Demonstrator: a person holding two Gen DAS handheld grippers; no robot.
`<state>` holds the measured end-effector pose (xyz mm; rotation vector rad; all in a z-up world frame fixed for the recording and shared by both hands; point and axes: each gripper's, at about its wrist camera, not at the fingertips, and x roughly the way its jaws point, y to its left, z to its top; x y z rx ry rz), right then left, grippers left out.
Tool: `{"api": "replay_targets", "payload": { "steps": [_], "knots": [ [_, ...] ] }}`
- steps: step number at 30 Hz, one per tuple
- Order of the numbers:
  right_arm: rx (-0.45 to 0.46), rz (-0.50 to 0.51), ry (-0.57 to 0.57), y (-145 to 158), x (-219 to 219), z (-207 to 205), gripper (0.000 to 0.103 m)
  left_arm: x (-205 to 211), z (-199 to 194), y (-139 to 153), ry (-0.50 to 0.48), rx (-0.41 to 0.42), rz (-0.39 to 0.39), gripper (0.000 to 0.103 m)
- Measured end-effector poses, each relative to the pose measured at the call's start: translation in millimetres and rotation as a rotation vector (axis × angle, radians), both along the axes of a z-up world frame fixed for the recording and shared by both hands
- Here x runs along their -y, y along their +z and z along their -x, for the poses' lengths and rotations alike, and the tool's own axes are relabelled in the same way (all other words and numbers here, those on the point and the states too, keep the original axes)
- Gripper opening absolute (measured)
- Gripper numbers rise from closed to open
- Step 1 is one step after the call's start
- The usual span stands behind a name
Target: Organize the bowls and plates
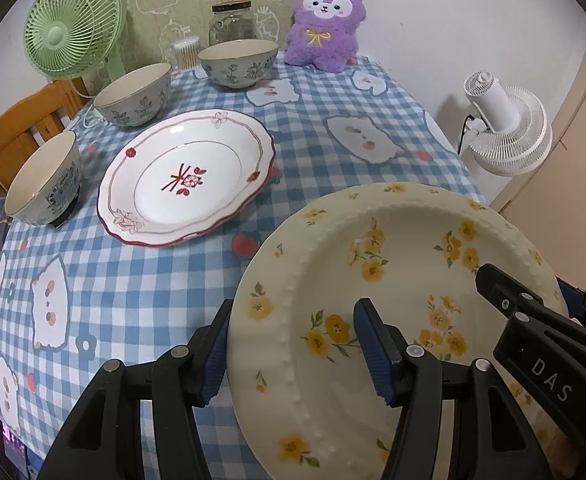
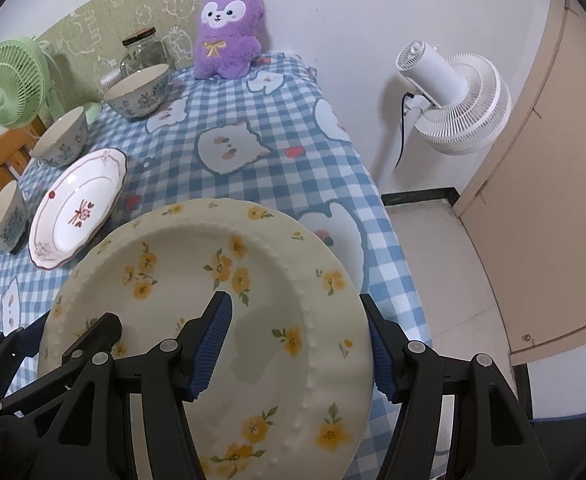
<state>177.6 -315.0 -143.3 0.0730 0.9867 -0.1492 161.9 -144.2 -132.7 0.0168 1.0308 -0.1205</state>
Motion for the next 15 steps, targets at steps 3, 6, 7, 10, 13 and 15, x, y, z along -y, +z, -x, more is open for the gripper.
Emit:
{"api": "replay_targets", "payload": {
  "steps": [3, 6, 7, 10, 13, 15],
  "knots": [
    [-0.011, -0.004, -0.004, -5, 1, 1, 0.066, 0, 1, -4, -0.001, -0.007, -0.004, 0.060],
    [-0.018, -0.004, -0.003, -8, 2, 2, 0.066, 1, 2, -7, 0.001, -0.012, -0.004, 0.060],
    [-0.018, -0.003, -0.001, -9, 2, 1, 0.066, 1, 3, -7, 0.005, -0.013, -0.001, 0.060],
    [-0.023, 0.000, 0.001, -11, 1, 1, 0.066, 1, 3, -9, 0.013, -0.019, 0.005, 0.060],
    [-0.033, -0.001, 0.000, -14, 2, 1, 0.066, 1, 3, -11, 0.013, -0.020, 0.001, 0.060],
    [-0.042, -0.003, 0.000, -16, 2, 1, 0.066, 2, 3, -12, 0.013, -0.019, -0.006, 0.060]
  ]
}}
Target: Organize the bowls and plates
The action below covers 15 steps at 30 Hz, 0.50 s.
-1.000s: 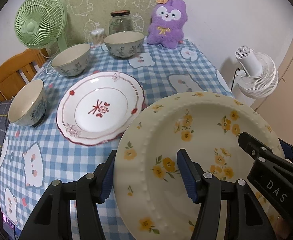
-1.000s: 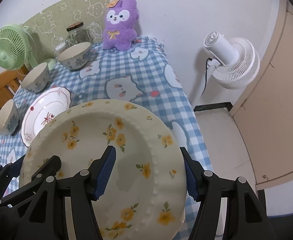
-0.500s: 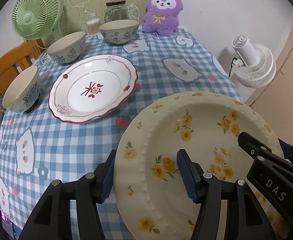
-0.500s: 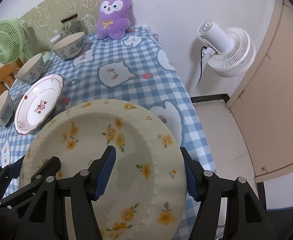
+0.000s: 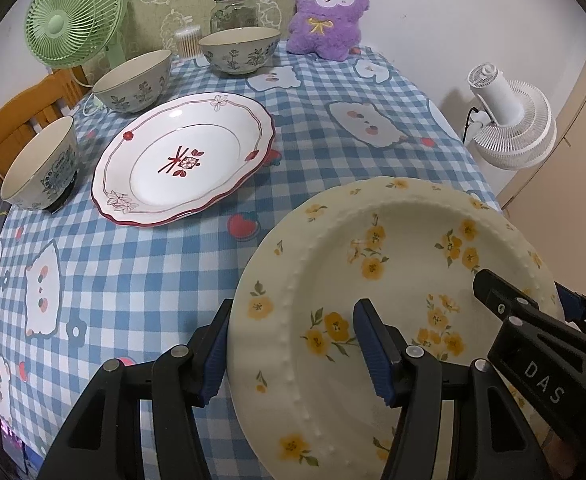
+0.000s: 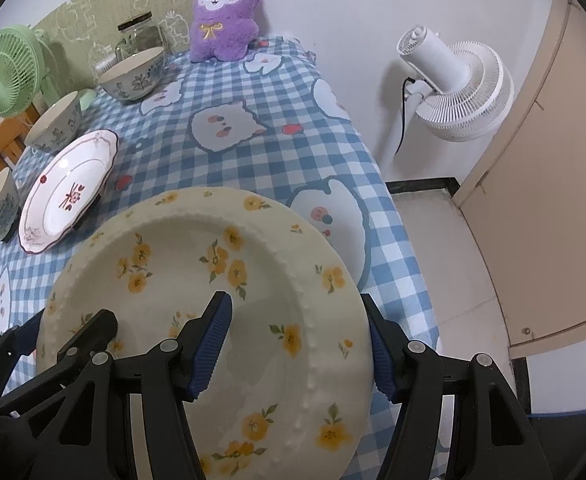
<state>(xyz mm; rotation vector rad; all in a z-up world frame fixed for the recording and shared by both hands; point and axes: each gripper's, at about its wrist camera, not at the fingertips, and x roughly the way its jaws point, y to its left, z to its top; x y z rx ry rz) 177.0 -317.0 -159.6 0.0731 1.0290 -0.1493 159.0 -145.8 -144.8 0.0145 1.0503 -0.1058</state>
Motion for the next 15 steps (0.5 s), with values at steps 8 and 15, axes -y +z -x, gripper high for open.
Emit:
{"api": "replay_targets", "payload": {
  "steps": [8, 15],
  "knots": [
    [0.009, 0.012, 0.005, -1.7, -1.6, 1.6, 0.066, -1.8, 0.5, -3.1, 0.014, 0.000, 0.008, 0.060],
    [0.019, 0.053, 0.000, -4.1, -6.9, 1.6, 0.066, -4.1, 2.0, -6.1, 0.026, -0.010, 0.035, 0.060]
  ]
}}
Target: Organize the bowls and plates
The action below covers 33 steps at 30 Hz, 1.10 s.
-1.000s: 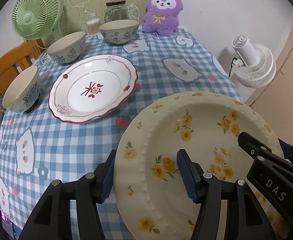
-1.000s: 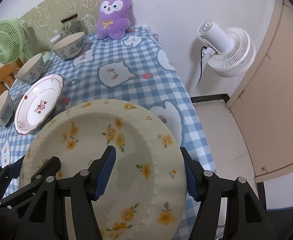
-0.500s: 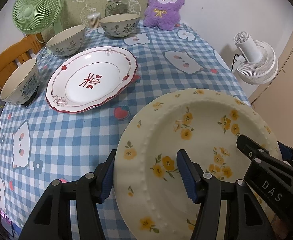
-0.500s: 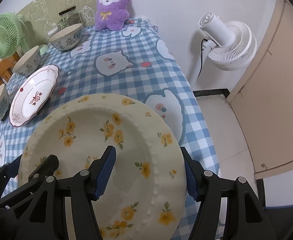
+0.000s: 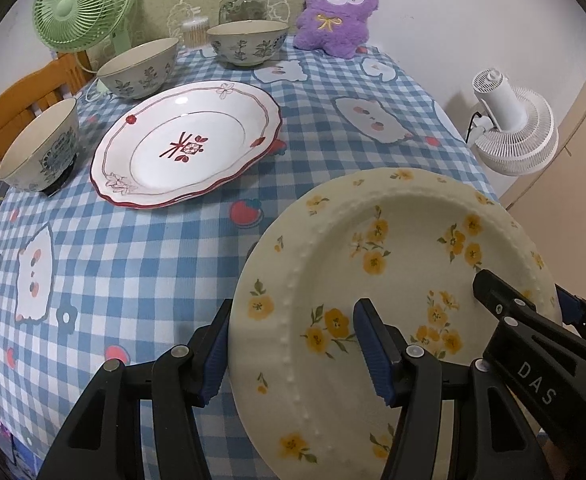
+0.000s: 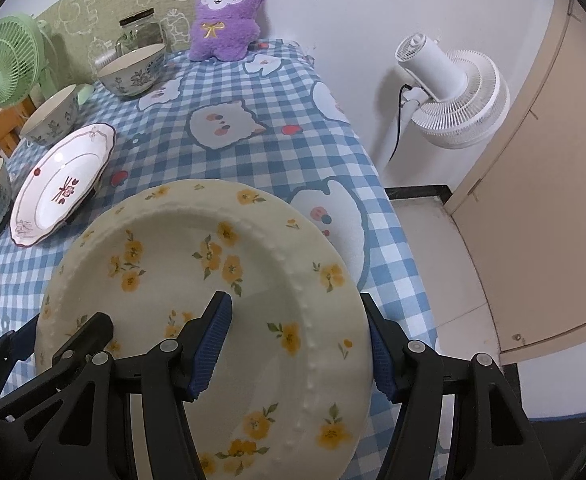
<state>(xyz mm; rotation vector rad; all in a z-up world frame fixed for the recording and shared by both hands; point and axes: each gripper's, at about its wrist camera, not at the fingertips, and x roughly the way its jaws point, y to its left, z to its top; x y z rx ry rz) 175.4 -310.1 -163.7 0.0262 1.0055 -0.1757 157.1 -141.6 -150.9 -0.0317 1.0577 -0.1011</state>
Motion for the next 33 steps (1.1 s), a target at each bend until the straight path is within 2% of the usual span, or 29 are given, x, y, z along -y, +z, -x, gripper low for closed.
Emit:
{"api": "replay_targets", "payload": {
  "steps": [14, 24, 33],
  "knots": [
    [0.009, 0.020, -0.032, 0, 1, -3, 0.067, -4, 2, -3, 0.008, 0.010, 0.031, 0.059],
    [0.011, 0.063, -0.030, -4, -4, -10, 0.067, -1, 1, -4, 0.013, 0.012, 0.025, 0.059],
    [0.002, 0.073, -0.018, -4, -6, -13, 0.069, 13, 1, -8, -0.023, 0.019, -0.045, 0.073]
  ]
}}
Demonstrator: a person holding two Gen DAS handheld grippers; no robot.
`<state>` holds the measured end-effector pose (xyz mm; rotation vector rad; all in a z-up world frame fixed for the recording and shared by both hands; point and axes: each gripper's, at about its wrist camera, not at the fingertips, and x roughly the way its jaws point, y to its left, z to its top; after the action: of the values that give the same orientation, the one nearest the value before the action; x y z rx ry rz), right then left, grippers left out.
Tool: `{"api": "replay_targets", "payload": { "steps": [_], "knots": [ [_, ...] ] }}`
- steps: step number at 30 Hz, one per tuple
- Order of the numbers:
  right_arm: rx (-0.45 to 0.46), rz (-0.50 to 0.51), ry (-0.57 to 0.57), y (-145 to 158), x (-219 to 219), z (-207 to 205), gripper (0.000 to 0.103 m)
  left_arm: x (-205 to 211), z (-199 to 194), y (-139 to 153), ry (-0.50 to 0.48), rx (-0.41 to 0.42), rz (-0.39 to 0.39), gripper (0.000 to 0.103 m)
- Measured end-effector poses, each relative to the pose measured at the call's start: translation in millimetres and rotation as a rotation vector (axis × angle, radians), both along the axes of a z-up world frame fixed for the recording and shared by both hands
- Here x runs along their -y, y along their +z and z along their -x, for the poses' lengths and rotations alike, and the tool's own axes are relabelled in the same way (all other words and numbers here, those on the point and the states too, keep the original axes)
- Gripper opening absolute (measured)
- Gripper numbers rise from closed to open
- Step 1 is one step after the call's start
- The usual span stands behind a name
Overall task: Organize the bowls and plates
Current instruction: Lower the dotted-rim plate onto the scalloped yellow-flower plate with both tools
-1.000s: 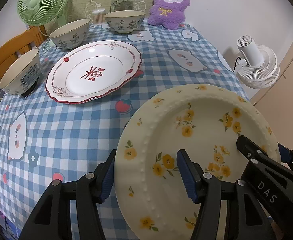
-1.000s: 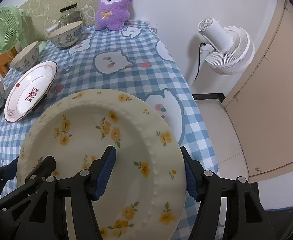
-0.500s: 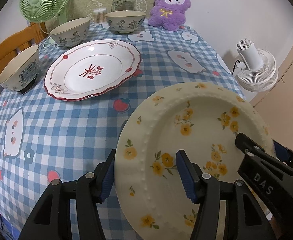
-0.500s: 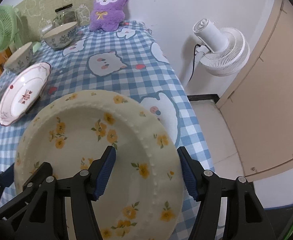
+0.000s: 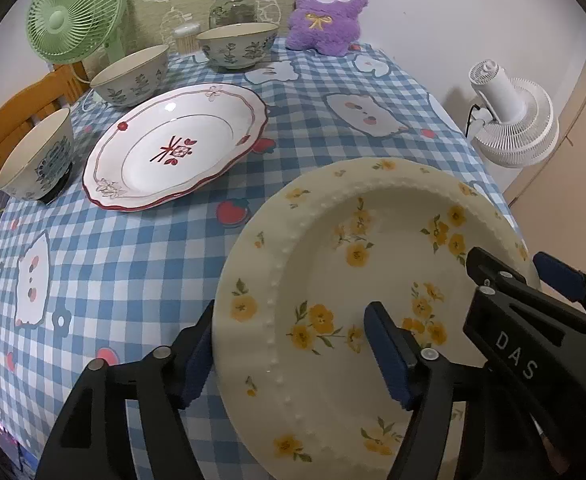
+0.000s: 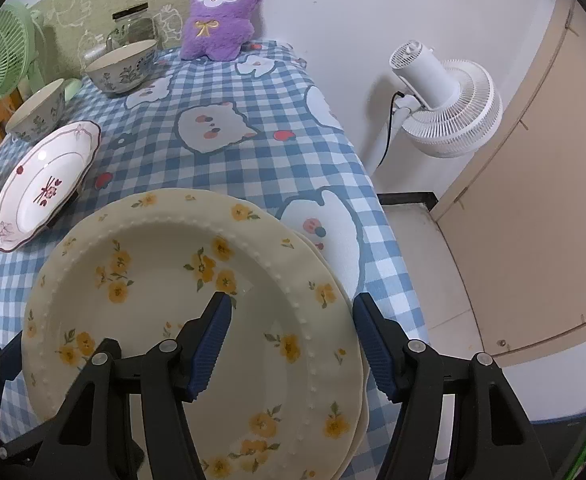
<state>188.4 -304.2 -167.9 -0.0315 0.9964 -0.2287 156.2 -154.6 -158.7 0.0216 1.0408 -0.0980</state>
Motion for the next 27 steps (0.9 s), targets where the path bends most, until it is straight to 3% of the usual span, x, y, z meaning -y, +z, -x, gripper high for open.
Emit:
{"api": "replay_targets", "payload": {
  "steps": [10, 16, 27],
  "knots": [
    [-0.031, -0.068, 0.018, 6, 7, -6, 0.071, -3, -4, 1, -0.009, -0.045, 0.023, 0.079],
    [-0.024, -0.097, 0.048, 23, 0, 1, 0.085, -3, 1, 24, -0.039, -0.013, 0.017, 0.088],
    [0.040, -0.126, 0.086, 75, -21, 27, 0.087, -15, 21, 74, -0.053, 0.048, 0.058, 0.089]
  ]
}}
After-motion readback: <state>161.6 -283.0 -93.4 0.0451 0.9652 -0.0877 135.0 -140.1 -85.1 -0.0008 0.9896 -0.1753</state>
